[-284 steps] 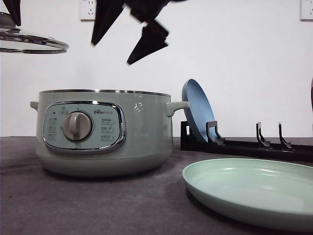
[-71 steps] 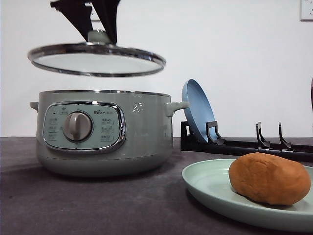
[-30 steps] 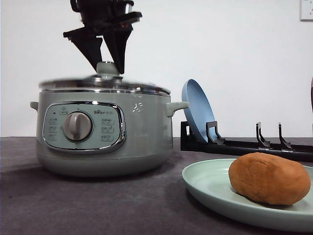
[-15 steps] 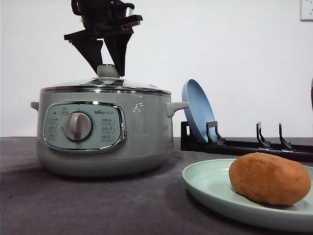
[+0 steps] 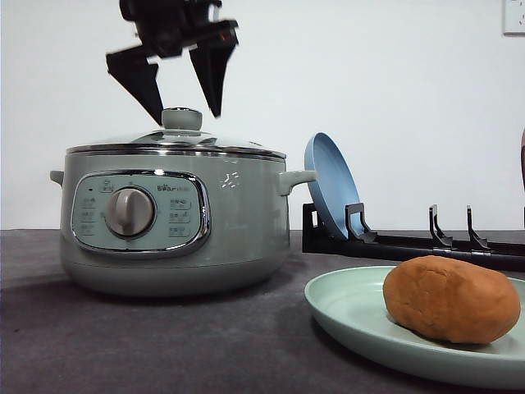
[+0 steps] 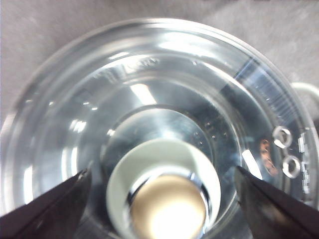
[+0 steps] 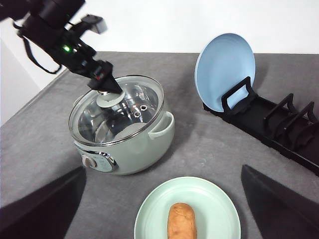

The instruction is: Transfer potato from steamer to green plate

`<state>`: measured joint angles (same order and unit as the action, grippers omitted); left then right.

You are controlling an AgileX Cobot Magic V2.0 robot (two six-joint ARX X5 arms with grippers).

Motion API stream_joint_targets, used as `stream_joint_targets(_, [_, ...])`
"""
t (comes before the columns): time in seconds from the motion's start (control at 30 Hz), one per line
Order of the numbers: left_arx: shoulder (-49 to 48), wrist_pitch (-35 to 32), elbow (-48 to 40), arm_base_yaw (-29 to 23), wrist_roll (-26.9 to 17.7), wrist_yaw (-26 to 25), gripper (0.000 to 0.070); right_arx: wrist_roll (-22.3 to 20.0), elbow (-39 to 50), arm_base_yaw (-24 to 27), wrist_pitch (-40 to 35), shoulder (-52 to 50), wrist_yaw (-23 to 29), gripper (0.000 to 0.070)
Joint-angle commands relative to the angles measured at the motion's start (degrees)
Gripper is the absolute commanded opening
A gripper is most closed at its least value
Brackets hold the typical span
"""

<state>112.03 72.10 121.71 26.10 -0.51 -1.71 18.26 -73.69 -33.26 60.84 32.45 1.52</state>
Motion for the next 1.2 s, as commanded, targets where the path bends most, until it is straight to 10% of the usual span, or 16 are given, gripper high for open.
stream_joint_targets(0.0, [-1.84,0.31,1.57,0.11,0.94,-0.20,0.0617,0.18,-0.98,-0.24,-0.31,0.39,0.08,0.0631])
stream_joint_targets(0.63, [-25.19,2.80,-1.58,0.16,-1.59,-1.37,0.0700,-1.26,-1.00,-0.24,-0.28,0.39,0.04,0.0631])
stream_joint_targets(1.17, [-68.15,-20.09,-49.65,0.16,-0.11,-14.02,0.0700,-5.61,-0.98,-0.24,2.17,0.39,-0.02,0.0631])
